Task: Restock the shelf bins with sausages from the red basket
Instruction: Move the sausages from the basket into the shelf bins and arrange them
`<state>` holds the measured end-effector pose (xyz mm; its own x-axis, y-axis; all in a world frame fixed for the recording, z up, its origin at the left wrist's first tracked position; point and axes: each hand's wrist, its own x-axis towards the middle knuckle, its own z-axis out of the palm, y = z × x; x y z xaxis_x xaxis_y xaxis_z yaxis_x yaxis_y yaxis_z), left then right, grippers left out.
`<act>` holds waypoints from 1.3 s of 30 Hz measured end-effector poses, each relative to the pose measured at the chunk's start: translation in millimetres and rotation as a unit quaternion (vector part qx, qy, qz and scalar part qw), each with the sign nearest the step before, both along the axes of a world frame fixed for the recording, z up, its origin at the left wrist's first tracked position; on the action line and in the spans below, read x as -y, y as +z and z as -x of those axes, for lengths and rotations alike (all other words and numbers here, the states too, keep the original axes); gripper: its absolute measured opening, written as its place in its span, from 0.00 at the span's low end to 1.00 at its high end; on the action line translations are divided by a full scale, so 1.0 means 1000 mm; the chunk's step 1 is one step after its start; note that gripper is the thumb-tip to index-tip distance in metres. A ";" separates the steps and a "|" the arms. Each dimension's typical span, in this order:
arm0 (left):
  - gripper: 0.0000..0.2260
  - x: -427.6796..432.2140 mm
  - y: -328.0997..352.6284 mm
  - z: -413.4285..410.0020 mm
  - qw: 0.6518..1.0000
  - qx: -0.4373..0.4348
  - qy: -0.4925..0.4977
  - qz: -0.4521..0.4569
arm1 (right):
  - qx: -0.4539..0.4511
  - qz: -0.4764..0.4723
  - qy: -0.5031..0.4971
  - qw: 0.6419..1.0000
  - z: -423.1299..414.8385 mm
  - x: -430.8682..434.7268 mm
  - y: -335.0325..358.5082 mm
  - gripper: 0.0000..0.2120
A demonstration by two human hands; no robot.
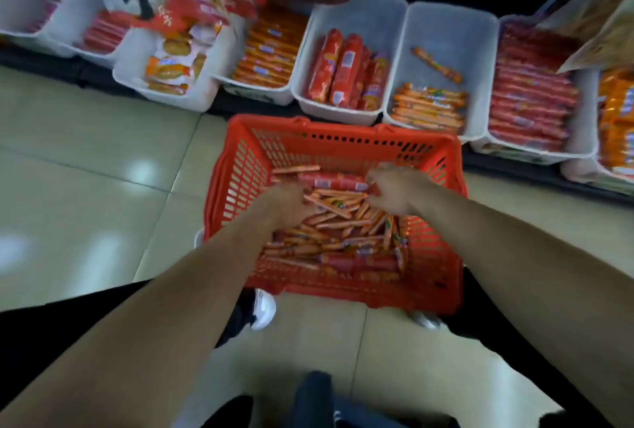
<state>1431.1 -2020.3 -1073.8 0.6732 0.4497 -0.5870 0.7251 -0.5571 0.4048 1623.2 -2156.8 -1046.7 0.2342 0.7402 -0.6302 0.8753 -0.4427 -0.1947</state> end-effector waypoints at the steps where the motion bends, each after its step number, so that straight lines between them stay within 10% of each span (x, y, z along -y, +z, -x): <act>1: 0.20 0.000 -0.014 0.006 1.000 -0.022 -0.006 0.008 | -0.002 0.025 0.004 1.000 0.007 0.002 -0.019 0.30; 6: 0.43 -0.007 -0.088 0.018 0.993 -0.106 -0.058 -0.015 | -0.013 0.146 0.002 0.989 0.014 0.014 -0.106 0.54; 13: 0.50 -0.017 -0.136 -0.002 0.990 -0.117 -0.039 -0.071 | 0.005 0.041 -0.050 0.998 0.010 0.016 -0.158 0.56; 18: 0.42 -0.014 -0.151 -0.007 0.972 -0.128 -0.090 -0.178 | 0.078 -0.086 -0.009 0.993 0.017 0.003 -0.171 0.40; 22: 0.25 -0.022 -0.156 -0.004 0.952 -0.101 -0.136 -0.257 | 0.054 -0.081 0.075 0.992 0.038 -0.016 -0.181 0.45; 39: 0.20 -0.043 -0.151 0.018 0.961 -0.128 -0.164 -0.180 | 0.048 0.016 0.150 0.987 0.040 -0.057 -0.181 0.24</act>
<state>1412.7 -1977.1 -1225.3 0.6675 0.4430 -0.5985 0.5365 -0.8435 -0.0259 1583.0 -2100.1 -1227.8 0.0669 0.7649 -0.6406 0.9818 -0.1647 -0.0941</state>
